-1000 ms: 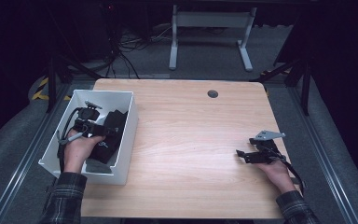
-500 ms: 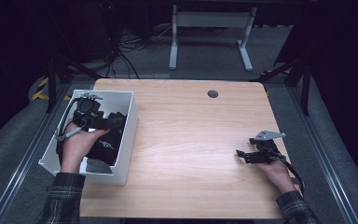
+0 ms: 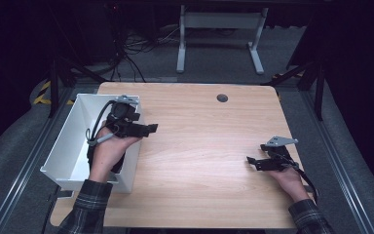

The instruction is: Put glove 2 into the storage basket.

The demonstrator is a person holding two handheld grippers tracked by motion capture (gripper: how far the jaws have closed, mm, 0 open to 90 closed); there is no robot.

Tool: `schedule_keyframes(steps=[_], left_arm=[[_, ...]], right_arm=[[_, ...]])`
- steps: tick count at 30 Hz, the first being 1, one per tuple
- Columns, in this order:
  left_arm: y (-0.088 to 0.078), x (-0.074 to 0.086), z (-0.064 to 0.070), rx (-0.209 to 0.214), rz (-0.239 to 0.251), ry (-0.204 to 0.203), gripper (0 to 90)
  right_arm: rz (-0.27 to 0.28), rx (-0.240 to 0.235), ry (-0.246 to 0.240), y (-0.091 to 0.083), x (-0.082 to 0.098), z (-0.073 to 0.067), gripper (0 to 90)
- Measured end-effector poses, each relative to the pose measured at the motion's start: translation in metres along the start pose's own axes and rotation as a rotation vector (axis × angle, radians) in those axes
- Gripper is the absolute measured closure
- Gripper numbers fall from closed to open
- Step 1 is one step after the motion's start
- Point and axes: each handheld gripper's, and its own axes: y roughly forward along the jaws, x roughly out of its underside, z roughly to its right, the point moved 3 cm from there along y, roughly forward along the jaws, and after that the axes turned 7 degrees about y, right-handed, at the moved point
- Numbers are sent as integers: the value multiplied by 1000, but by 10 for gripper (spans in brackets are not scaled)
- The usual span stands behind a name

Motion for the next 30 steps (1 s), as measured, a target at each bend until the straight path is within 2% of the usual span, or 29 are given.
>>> schedule_keyframes(steps=[7,14,23,24,28,30], left_arm=[[33,-4,39,70,-6,60,200],[72,7,68,127,-32,105,191],[112,35,87,153,-68,166,170],[118,40,89,162,-83,173,170],[135,55,94,153,-115,203,160],[141,61,96,149,-115,220,155]], right_arm=[[0,0,0,0,0,0,179],[0,-1,0,0,0,0,177],[1,-1,0,0,0,0,175],[0,-2,0,0,0,0,175],[-2,0,-3,0,0,0,173],[-1,-2,-2,0,0,0,172]])
